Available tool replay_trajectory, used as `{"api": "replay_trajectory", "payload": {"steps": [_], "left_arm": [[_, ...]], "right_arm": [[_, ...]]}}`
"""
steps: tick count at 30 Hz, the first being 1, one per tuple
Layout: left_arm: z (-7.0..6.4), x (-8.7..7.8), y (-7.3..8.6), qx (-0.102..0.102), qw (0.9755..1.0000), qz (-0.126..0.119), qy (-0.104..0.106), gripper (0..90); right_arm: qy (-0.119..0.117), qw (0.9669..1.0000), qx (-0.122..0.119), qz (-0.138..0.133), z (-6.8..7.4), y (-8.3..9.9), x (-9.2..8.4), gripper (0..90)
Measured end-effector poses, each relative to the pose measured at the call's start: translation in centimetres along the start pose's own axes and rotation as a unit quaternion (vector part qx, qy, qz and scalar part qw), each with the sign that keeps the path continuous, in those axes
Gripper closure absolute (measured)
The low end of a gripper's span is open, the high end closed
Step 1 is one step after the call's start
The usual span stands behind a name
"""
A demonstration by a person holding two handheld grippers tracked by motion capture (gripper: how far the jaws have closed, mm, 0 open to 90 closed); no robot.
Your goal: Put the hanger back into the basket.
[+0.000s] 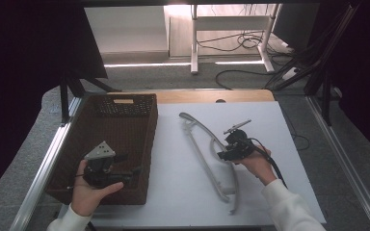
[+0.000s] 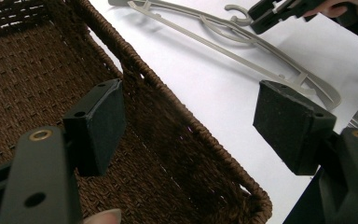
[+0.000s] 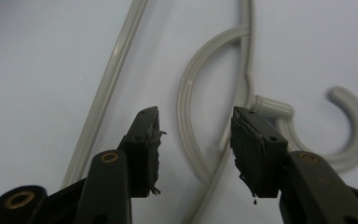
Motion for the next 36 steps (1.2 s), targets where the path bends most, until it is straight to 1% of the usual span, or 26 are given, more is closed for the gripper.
{"api": "replay_trajectory", "payload": {"steps": [4, 5, 6, 8, 11, 13, 21, 24, 25, 31, 32, 33, 34, 35, 36], "left_arm": [[0.1, 0.0, 0.0, 0.0, 1.0, 0.0, -0.001, 25.5], [0.1, -0.1, 0.0, -0.001, 1.0, 0.0, -0.001, 25.5], [0.1, -0.1, 0.0, -0.001, 1.0, 0.0, -0.001, 25.5], [0.1, -0.2, 0.1, -0.003, 1.0, -0.002, 0.002, 25.5], [0.1, -0.2, 0.1, -0.004, 1.0, -0.003, 0.001, 25.5], [0.1, -0.2, 0.1, -0.005, 1.0, -0.003, 0.001, 25.5], [0.2, -0.2, 0.1, -0.005, 1.0, -0.002, 0.0, 25.5], [0.2, -0.2, 0.1, -0.005, 1.0, -0.002, 0.0, 25.5], [0.2, -0.2, 0.1, -0.004, 1.0, -0.002, 0.0, 25.5], [0.2, -0.1, 0.2, -0.005, 1.0, -0.001, 0.001, 25.5], [0.2, -0.2, 0.2, -0.005, 1.0, -0.002, 0.0, 25.5], [0.3, -0.2, 0.1, -0.004, 1.0, -0.003, 0.0, 25.5], [0.3, -0.3, 0.1, -0.005, 1.0, -0.004, -0.001, 25.5], [0.3, -0.3, 0.1, -0.005, 1.0, -0.004, -0.001, 25.5], [0.4, -0.4, 0.1, -0.005, 1.0, -0.005, -0.001, 25.5]], "right_arm": [[-0.006, 0.9997, -0.001, 0.023, 0.1, -0.6, 1.5, 55.1], [-0.005, 0.9995, -0.002, 0.029, 0.1, -0.9, 2.0, 56.3], [-0.005, 0.9995, -0.002, 0.029, 0.1, -0.9, 2.0, 56.3], [-0.003, 0.9991, -0.002, 0.042, 0.1, -1.1, 2.8, 57.6], [-0.003, 0.9988, -0.001, 0.05, 0.2, -1.1, 3.2, 59.1], [0.005, 0.9981, -0.005, 0.061, 0.2, -1.1, 3.6, 62.3], [0.012, 0.9969, -0.013, 0.077, 0.2, -0.9, 4.2, 71.5], [0.021, 0.9964, -0.019, 0.08, 0.1, -0.9, 4.4, 77.2], [0.018, 0.9965, -0.018, 0.08, 0.1, -0.9, 4.4, 78.4], [0.026, 0.9959, -0.025, 0.083, 0.1, -0.9, 4.3, 80.1], [0.029, 0.9957, -0.033, 0.081, 0.0, -0.9, 4.1, 80.6], [0.029, 0.9957, -0.033, 0.081, 0.0, -0.9, 4.1, 80.6], [0.028, 0.9963, -0.033, 0.074, 0.0, -1.0, 3.7, 80.8], [0.028, 0.9963, -0.033, 0.074, 0.0, -1.0, 3.7, 80.8], [0.026, 0.9969, -0.034, 0.066, 0.1, -1.1, 3.4, 80.9]]}}
Point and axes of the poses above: each handheld gripper's, and its own axes: x roughly forward along the jaws, y roughly out of its underside, z roughly to its left, the point moved 6 cm from there along x, roughly forward along the jaws, and after that the axes turned 7 degrees about -y, right-handed, at the moved point
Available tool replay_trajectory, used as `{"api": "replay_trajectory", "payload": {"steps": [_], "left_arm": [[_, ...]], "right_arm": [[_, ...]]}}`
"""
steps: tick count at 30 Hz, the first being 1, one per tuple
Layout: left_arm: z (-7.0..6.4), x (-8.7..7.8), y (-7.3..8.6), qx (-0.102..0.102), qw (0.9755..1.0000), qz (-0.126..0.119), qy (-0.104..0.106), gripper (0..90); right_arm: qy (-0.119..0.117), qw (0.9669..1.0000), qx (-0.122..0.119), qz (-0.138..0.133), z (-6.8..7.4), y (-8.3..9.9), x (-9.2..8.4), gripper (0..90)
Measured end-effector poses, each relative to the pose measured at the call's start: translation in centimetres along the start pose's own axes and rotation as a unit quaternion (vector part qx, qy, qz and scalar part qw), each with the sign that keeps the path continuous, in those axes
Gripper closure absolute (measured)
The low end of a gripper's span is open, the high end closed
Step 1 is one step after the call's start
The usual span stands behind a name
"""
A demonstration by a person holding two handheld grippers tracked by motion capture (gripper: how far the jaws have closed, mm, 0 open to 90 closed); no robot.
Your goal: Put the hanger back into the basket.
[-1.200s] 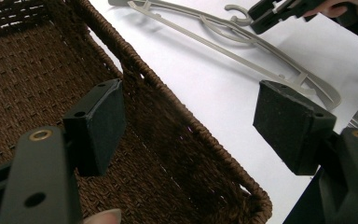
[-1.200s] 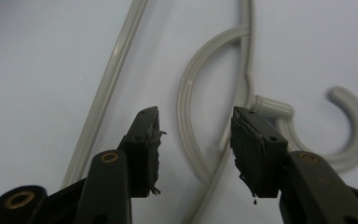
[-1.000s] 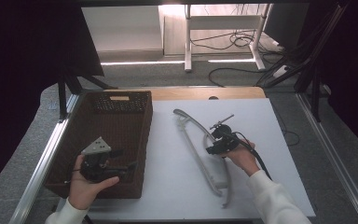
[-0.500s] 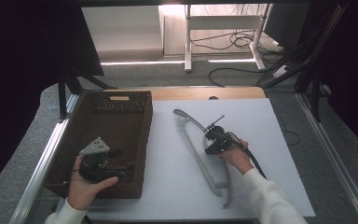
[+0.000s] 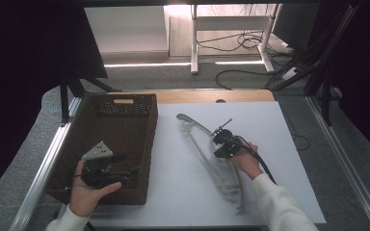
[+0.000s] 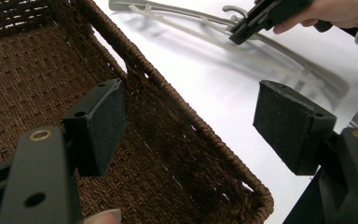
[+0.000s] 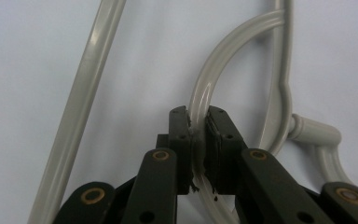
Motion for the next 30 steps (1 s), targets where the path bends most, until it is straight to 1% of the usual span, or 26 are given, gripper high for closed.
{"api": "replay_trajectory", "payload": {"steps": [3, 6, 9, 10, 11, 14, 15, 19, 20, 24, 29, 30], "left_arm": [[0.0, -0.1, 0.0, -0.001, 1.0, -0.001, -0.001, 25.5], [0.0, -0.2, 0.0, 0.0, 1.0, -0.002, -0.001, 25.5], [-0.1, -0.2, -0.1, 0.0, 1.0, -0.003, -0.001, 25.5], [-0.1, -0.2, -0.1, 0.001, 1.0, -0.003, -0.001, 25.5], [-0.1, -0.2, -0.1, 0.001, 1.0, -0.003, -0.001, 25.5], [-0.1, -0.1, -0.1, 0.001, 1.0, -0.003, -0.001, 25.5], [-0.1, -0.1, -0.1, 0.001, 1.0, -0.003, -0.001, 25.5], [0.1, -0.2, -0.1, -0.001, 1.0, -0.004, -0.002, 25.5], [0.1, -0.2, -0.1, -0.002, 1.0, -0.004, -0.001, 25.5], [0.2, -0.4, -0.1, -0.007, 0.9999, -0.008, 0.001, 25.5], [0.3, -0.4, -0.1, -0.011, 0.9999, -0.009, 0.004, 25.6], [0.3, -0.4, -0.1, -0.011, 0.9999, -0.009, 0.004, 25.5]], "right_arm": [[0.0, 0.9997, -0.007, -0.022, 0.0, -0.2, -1.3, 81.0], [0.009, 0.9987, -0.017, -0.048, 0.0, -0.3, -2.8, 81.0], [0.009, 0.9971, -0.026, -0.071, 0.1, -0.4, -4.2, 81.0], [0.011, 0.9958, -0.032, -0.086, 0.1, -0.4, -5.0, 81.0], [0.011, 0.9958, -0.032, -0.086, 0.1, -0.4, -5.0, 81.0], [0.013, 0.9938, -0.035, -0.105, 0.1, -0.5, -6.1, 81.1], [0.015, 0.9925, -0.041, -0.115, 0.2, -0.6, -6.6, 81.1], [0.021, 0.9895, -0.056, -0.132, 0.5, -0.8, -7.9, 81.1], [0.021, 0.9895, -0.056, -0.132, 0.5, -0.8, -7.9, 81.1], [0.025, 0.9858, -0.079, -0.146, 1.1, -0.7, -9.1, 81.1], [0.03, 0.9799, -0.116, -0.159, 1.7, -0.3, -10.1, 81.0], [0.032, 0.9777, -0.133, -0.159, 1.9, -0.1, -10.3, 81.0]]}}
Point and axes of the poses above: each handheld gripper's, and its own axes: x roughly forward along the jaws, y roughly out of its underside, z roughly to its left, the point moved 6 cm from there along x, roughly forward along the jaws, and after that the axes turned 7 degrees about -y, right-handed, at the moved point
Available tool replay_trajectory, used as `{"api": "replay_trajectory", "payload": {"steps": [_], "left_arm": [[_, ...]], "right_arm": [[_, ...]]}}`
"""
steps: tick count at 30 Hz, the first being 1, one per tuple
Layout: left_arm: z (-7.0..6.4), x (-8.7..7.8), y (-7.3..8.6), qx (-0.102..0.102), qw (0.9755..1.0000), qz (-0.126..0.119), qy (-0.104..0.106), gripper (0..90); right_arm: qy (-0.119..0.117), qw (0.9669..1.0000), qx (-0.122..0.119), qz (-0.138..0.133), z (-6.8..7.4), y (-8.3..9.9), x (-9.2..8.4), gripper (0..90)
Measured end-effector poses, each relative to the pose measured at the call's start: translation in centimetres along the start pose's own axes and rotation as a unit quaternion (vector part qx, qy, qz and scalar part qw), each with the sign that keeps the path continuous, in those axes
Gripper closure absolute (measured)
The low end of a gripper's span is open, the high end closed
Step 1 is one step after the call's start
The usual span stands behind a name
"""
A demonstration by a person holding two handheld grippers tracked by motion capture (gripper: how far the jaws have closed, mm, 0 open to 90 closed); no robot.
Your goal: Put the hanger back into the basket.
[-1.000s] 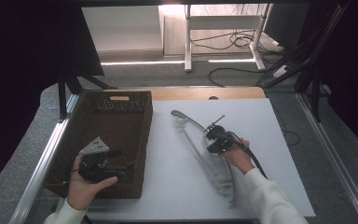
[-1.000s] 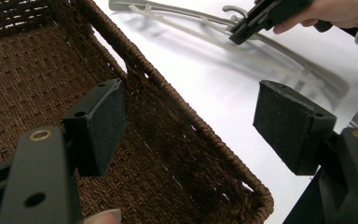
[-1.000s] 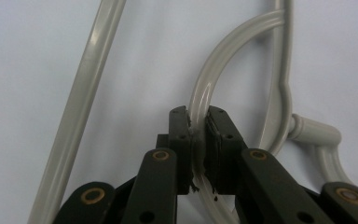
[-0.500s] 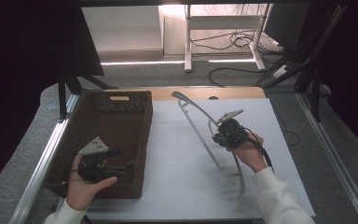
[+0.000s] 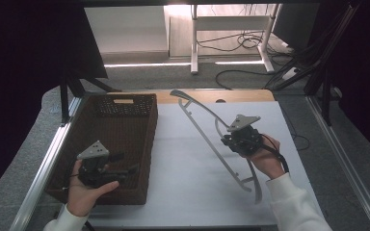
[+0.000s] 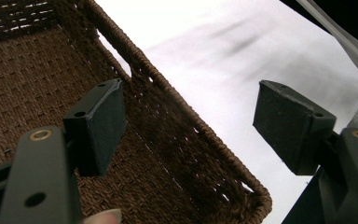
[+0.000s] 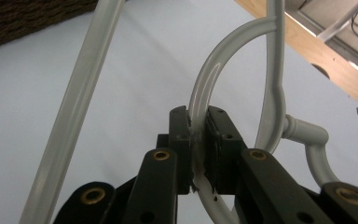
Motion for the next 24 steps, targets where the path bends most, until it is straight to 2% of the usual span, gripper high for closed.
{"api": "replay_trajectory", "payload": {"steps": [6, 11, 13, 14, 15, 16, 20, 24], "left_arm": [[0.0, -0.1, -0.1, -0.003, 1.0, -0.002, 0.002, 25.6], [0.1, -0.2, -0.1, -0.006, 1.0, -0.004, 0.004, 25.6], [0.1, -0.2, -0.2, -0.007, 1.0, -0.005, 0.004, 25.6], [0.2, -0.3, -0.3, -0.007, 1.0, -0.006, 0.004, 25.6], [0.2, -0.4, -0.5, -0.005, 0.9999, -0.008, 0.003, 25.6], [0.2, -0.4, -0.5, -0.005, 0.9999, -0.008, 0.003, 25.6], [-0.1, -0.9, -1.6, 0.004, 0.9998, -0.019, 0.003, 25.7], [-0.5, -1.6, -3.5, 0.022, 0.9994, -0.028, 0.004, 25.7]], "right_arm": [[-0.003, 0.9997, -0.025, 0.0, 0.5, 0.2, -0.5, 81.0], [-0.01, 0.9994, -0.033, -0.007, 0.8, 0.2, -0.8, 81.0], [-0.014, 0.9987, -0.048, -0.006, 1.2, 0.4, -0.8, 80.9], [-0.014, 0.9987, -0.048, -0.006, 1.2, 0.4, -0.8, 80.9], [-0.023, 0.9978, -0.062, -0.006, 1.7, 0.6, -0.7, 81.0], [-0.023, 0.9978, -0.062, -0.006, 1.7, 0.6, -0.7, 81.0], [-0.036, 0.9966, -0.074, -0.002, 2.3, 0.7, -0.6, 80.9], [-0.051, 0.9961, -0.072, 0.001, 2.7, 0.9, -0.5, 80.9]]}}
Point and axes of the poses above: each handheld gripper's, and its own axes: x roughly forward along the jaws, y roughly out of its underside, z roughly to its left, the point moved 6 cm from there along x, roughly forward along the jaws, and after that the axes turned 7 degrees about -y, right-handed, at the moved point
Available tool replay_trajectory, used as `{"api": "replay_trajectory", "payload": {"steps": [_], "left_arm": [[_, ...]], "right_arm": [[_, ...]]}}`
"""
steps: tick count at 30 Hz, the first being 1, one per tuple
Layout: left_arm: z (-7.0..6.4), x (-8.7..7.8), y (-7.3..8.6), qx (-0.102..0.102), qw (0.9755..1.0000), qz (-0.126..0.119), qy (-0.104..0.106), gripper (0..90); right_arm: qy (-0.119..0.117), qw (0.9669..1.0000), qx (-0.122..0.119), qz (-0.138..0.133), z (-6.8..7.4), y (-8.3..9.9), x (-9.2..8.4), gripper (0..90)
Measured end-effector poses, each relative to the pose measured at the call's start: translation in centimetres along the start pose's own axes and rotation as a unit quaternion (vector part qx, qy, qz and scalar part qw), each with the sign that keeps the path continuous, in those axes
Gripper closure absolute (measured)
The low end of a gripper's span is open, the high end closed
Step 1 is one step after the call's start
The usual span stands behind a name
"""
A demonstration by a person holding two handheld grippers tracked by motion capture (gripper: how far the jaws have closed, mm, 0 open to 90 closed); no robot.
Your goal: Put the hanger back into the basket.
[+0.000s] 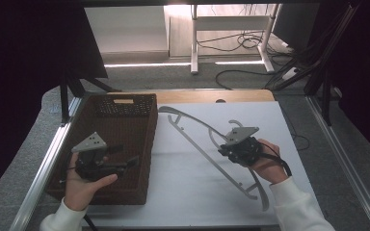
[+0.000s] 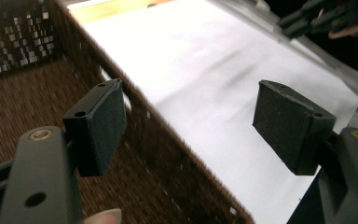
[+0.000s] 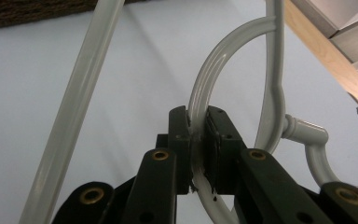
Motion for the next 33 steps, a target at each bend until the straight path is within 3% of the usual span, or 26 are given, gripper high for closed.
{"api": "replay_trajectory", "payload": {"steps": [9, 14, 17, 18, 19, 22, 25, 26, 28, 33], "left_arm": [[-0.8, 0.3, -5.4, 0.066, 0.9975, 0.017, 0.016, 27.9], [-0.6, 2.9, -7.2, 0.084, 0.9938, 0.058, 0.043, 31.5], [-0.3, 4.9, -8.0, 0.096, 0.9908, 0.083, 0.046, 33.2], [-0.1, 6.1, -8.5, 0.101, 0.9887, 0.097, 0.053, 34.4], [-0.1, 6.1, -8.5, 0.101, 0.9887, 0.097, 0.053, 35.0], [0.2, 7.8, -9.0, 0.121, 0.9834, 0.122, 0.06, 37.4], [0.3, 9.2, -9.4, 0.131, 0.9774, 0.145, 0.08, 39.1], [0.3, 9.7, -9.5, 0.133, 0.9758, 0.151, 0.085, 40.6], [0.0, 10.4, -9.7, 0.142, 0.9703, 0.166, 0.104, 41.7], [-1.1, 12.2, -9.7, 0.161, 0.9586, 0.199, 0.125, 43.4]], "right_arm": [[-0.031, 0.9989, -0.032, 0.012, 1.3, 0.3, 0.7, 80.9], [-0.045, 0.9977, -0.048, 0.013, 1.9, 0.2, 0.9, 80.9], [-0.049, 0.9972, -0.055, 0.017, 2.1, 0.3, 1.0, 80.9], [-0.052, 0.9967, -0.06, 0.017, 2.3, 0.3, 1.1, 80.9], [-0.052, 0.9967, -0.06, 0.017, 2.3, 0.3, 1.1, 80.9], [-0.06, 0.9956, -0.07, 0.017, 2.7, 0.2, 1.2, 80.8], [-0.061, 0.9951, -0.076, 0.018, 2.9, 0.2, 1.3, 80.8], [-0.064, 0.994, -0.087, 0.018, 3.1, 0.1, 1.4, 80.9], [-0.067, 0.9934, -0.091, 0.021, 3.3, 0.1, 1.5, 80.9], [-0.069, 0.9926, -0.098, 0.022, 3.7, 0.0, 1.7, 80.8]]}}
Point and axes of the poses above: each handheld gripper's, and its own axes: x roughly forward along the jaws, y roughly out of its underside, z roughly to its left, the point moved 6 cm from there along x, roughly forward along the jaws, and after that the axes turned 7 degrees about -y, right-handed, at the moved point
